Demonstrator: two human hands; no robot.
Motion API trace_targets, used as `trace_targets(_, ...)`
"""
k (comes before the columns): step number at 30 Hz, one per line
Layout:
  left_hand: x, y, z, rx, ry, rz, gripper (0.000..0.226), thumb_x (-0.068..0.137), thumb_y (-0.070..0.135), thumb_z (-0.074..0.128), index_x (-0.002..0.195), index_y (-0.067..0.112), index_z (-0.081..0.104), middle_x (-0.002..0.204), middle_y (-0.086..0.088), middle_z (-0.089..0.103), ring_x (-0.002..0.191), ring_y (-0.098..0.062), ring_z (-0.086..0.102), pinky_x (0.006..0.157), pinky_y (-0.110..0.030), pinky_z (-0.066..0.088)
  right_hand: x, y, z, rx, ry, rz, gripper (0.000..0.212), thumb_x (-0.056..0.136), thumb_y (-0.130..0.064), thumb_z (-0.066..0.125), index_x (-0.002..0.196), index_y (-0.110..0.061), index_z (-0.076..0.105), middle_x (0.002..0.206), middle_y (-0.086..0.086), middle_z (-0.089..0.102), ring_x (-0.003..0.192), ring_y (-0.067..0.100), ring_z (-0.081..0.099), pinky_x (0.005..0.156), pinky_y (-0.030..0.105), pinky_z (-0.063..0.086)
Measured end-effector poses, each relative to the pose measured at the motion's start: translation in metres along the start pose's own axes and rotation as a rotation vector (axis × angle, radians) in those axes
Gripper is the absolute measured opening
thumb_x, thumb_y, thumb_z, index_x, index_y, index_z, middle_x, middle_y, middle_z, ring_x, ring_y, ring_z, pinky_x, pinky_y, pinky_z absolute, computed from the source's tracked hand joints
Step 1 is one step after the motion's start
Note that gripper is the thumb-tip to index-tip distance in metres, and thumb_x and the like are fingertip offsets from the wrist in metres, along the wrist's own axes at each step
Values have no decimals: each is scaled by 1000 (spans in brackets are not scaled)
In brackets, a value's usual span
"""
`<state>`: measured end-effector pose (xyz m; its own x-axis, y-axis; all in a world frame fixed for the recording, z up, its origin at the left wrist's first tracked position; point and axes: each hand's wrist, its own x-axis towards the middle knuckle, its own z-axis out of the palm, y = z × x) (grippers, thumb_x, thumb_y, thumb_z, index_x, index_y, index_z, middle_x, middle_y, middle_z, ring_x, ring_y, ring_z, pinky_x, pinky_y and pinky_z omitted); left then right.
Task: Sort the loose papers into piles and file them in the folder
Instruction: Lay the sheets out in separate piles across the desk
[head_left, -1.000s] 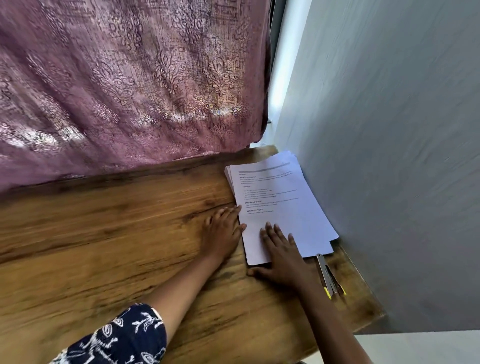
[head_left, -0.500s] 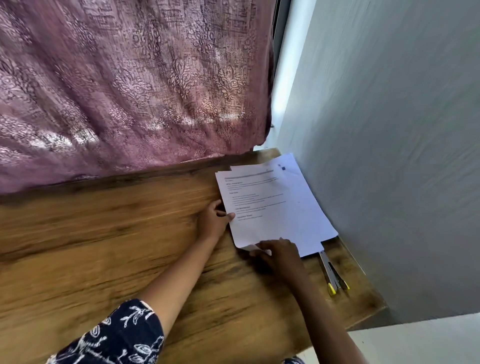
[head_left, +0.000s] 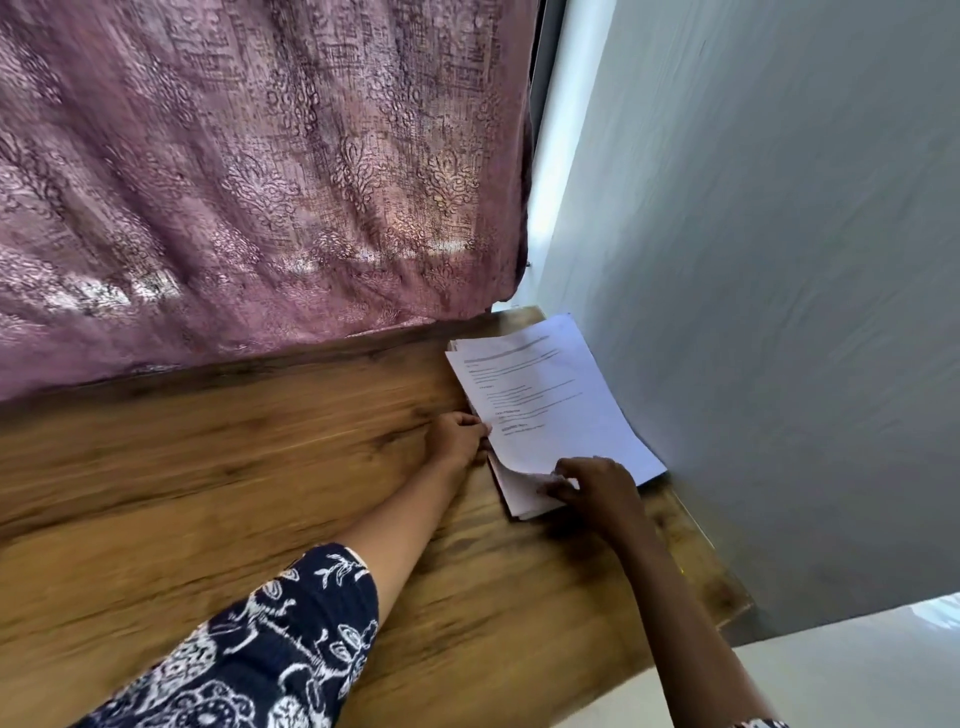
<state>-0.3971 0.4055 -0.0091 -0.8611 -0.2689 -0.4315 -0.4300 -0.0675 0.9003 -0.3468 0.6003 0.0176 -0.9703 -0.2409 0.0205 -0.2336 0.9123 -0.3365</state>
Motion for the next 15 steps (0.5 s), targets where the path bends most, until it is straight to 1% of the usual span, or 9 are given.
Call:
trace_targets(1, 1, 1, -2, 7, 30, 13, 10, 86, 4, 68, 81, 8, 60, 74, -9, 66, 50, -12, 61, 44, -23, 51, -1, 4, -3, 97, -13, 20, 26, 84, -44, 68, 84, -19, 71, 85, -6, 72, 81, 19, 61, 69, 29, 42)
trace_targets(3, 5, -1, -10, 74, 110, 74, 14, 85, 10, 69, 75, 15, 60, 80, -8, 68, 60, -20, 62, 58, -34, 56, -2, 6, -9, 297, 31, 66, 27, 82, -49, 67, 88, -23, 74, 92, -11, 73, 84, 10, 64, 75, 28, 47)
trace_targets(5, 5, -3, -25, 143, 170, 145, 18, 85, 16, 70, 71, 21, 59, 83, -7, 69, 71, -25, 65, 72, -42, 58, 2, 8, -10, 340, 127, 92, 28, 82, -46, 69, 93, -21, 73, 98, -10, 72, 86, 8, 65, 77, 24, 47)
trace_targets(7, 0, -6, -41, 138, 177, 194, 19, 87, 18, 68, 71, 22, 58, 83, -7, 69, 75, -27, 64, 76, -44, 57, 10, 10, -9, 312, 217, 123, 27, 84, -40, 70, 99, -17, 72, 103, -5, 72, 91, 15, 66, 78, 26, 46)
trace_targets(9, -11, -8, -60, 102, 160, 244, 18, 90, 19, 66, 74, 20, 56, 81, -5, 67, 75, -26, 63, 72, -37, 54, 21, 7, -9, 320, 259, 146, 29, 86, -34, 70, 107, -14, 69, 110, 1, 70, 98, 21, 66, 82, 29, 47)
trace_targets(10, -20, -9, -71, 71, 156, 267, 18, 92, 17, 64, 76, 19, 56, 80, -3, 66, 75, -23, 61, 69, -32, 50, 27, 2, -7, 338, 251, 154, 32, 86, -32, 70, 112, -13, 67, 115, 3, 68, 104, 23, 64, 88, 31, 46)
trace_targets(12, -36, -13, -92, -60, 139, 289, 14, 94, 11, 59, 82, 16, 54, 84, -1, 65, 75, -14, 62, 65, -25, 48, 38, -13, -2, 381, 193, 145, 45, 86, -31, 70, 125, -11, 59, 128, 7, 61, 118, 25, 57, 99, 31, 41)
trace_targets(14, -49, -14, -114, -176, 104, 289, 12, 95, 4, 55, 89, 14, 54, 88, -1, 66, 74, -3, 66, 66, -18, 51, 50, -34, 2, 443, 119, 139, 59, 85, -33, 70, 135, -11, 50, 139, 8, 53, 127, 25, 49, 105, 30, 36)
trace_targets(15, -54, -16, -128, -207, 100, 286, 12, 94, 2, 55, 91, 14, 54, 90, -2, 66, 75, 0, 66, 67, -16, 52, 55, -47, 7, 493, 74, 143, 65, 85, -34, 71, 139, -11, 44, 142, 8, 49, 130, 25, 46, 106, 30, 34)
